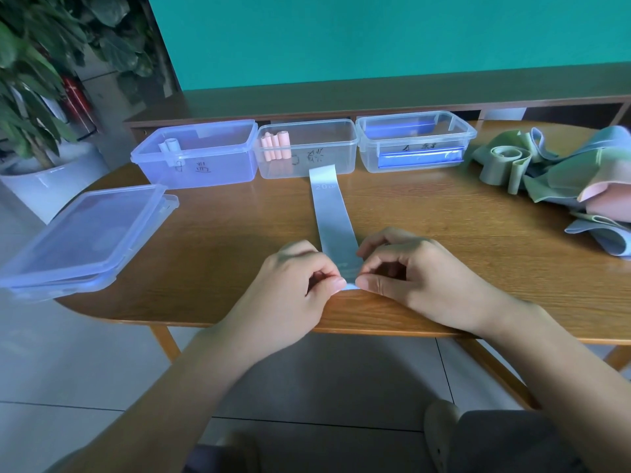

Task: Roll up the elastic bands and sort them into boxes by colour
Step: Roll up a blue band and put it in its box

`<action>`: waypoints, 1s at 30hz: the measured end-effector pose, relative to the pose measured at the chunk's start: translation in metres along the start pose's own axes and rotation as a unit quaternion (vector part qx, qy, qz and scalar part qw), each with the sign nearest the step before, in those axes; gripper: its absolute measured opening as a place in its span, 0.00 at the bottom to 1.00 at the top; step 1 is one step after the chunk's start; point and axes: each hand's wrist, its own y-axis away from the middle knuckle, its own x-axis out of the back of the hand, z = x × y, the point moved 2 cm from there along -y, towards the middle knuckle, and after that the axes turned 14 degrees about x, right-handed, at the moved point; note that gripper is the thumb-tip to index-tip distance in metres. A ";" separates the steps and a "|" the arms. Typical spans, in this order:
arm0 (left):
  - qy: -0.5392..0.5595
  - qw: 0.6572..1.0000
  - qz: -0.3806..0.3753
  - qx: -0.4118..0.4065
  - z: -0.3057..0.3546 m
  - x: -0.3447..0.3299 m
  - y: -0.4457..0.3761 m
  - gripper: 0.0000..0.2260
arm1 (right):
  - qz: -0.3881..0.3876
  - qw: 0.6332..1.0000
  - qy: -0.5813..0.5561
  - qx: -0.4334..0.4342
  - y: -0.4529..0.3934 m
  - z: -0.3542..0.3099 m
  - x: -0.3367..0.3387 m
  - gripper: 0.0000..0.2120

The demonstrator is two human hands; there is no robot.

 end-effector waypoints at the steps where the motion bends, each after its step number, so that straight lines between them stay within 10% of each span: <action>1: -0.002 1.000 0.004 -0.001 0.000 -0.001 0.000 0.07 | 0.002 1.000 0.004 -0.002 -0.001 0.000 -0.001 0.03; 30: 0.023 1.000 0.021 -0.004 0.001 -0.002 -0.004 0.04 | 0.022 0.998 0.027 0.047 -0.004 0.011 -0.007 0.01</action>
